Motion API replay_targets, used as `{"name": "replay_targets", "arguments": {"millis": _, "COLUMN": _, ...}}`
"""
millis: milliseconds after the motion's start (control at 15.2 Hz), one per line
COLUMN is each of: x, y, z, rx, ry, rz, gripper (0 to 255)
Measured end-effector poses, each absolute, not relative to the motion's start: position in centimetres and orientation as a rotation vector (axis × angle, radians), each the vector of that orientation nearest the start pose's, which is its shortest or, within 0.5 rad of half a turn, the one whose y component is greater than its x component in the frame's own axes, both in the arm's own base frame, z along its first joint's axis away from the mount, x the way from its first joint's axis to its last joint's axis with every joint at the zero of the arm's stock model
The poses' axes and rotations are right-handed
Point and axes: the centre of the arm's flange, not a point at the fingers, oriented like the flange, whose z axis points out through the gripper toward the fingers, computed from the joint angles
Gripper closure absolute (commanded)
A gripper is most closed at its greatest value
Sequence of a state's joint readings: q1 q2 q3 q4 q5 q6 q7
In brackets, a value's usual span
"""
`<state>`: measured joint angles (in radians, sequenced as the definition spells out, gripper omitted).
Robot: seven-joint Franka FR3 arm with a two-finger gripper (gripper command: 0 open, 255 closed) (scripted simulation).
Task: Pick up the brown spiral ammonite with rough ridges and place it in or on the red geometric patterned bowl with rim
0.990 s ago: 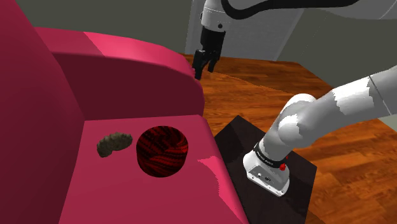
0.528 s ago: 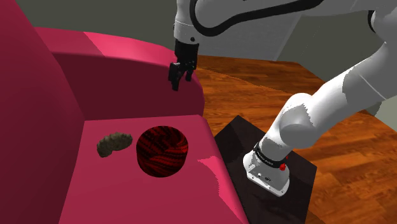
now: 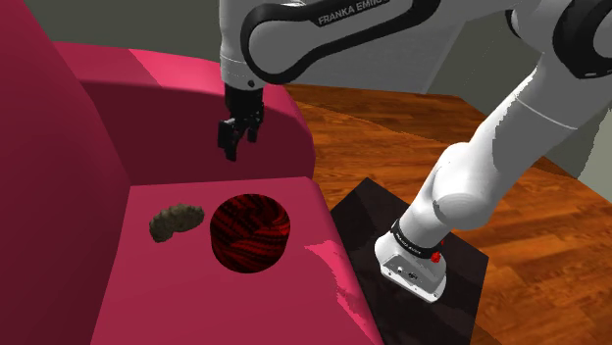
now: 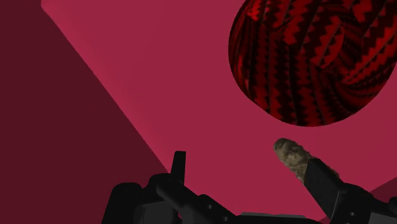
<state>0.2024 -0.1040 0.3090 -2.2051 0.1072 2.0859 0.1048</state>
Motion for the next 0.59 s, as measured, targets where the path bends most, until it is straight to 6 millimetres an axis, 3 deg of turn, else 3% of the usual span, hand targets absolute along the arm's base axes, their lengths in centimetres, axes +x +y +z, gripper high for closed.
{"name": "replay_targets", "arguments": {"millis": 594, "x": 46.5, "y": 35.9, "z": 37.1, "rx": -2.981, "ry": -0.751, "rz": 0.05, "gripper": 0}}
